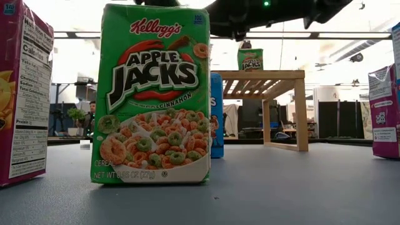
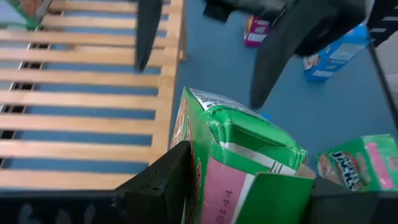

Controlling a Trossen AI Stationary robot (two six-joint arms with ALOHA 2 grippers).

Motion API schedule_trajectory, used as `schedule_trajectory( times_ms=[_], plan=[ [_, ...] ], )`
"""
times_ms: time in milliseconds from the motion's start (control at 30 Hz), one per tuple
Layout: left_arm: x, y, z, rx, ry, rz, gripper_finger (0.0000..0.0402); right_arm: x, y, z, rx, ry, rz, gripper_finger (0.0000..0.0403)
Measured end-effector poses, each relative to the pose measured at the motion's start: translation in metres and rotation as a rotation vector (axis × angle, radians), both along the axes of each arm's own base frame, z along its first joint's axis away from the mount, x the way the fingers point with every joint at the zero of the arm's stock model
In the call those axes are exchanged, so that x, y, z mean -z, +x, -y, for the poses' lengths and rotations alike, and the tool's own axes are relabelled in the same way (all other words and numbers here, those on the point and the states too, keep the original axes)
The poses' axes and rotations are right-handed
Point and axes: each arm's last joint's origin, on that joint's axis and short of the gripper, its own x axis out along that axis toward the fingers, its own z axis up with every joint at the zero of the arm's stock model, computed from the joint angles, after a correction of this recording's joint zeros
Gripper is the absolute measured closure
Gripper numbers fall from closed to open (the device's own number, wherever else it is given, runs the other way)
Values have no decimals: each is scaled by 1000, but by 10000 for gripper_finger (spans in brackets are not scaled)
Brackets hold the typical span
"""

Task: Stack cereal on shelf
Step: Put the top green cereal box on the shelf aligned with the other green cereal box

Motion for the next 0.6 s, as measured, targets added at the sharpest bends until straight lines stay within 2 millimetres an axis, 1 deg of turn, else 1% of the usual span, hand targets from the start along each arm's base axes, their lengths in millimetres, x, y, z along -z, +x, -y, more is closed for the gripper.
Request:
schedule_trajectory(
  times_ms=[200, 333, 467, 600],
  plan=[
    [-5, 11, 6, 22, 2, 13, 262, -2, 14, -2, -54, 8, -39, 46],
    [-6, 13, 8, 29, 2, 13, 262, -1, 21, -3, -53, 7, -108, 50],
    [-6, 13, 8, 28, 0, 12, 262, -1, 21, -3, -52, 7, -130, 76],
    [-7, 12, 9, 26, -4, 12, 262, -6, 17, -3, -53, 7, -114, 120]
  ],
)
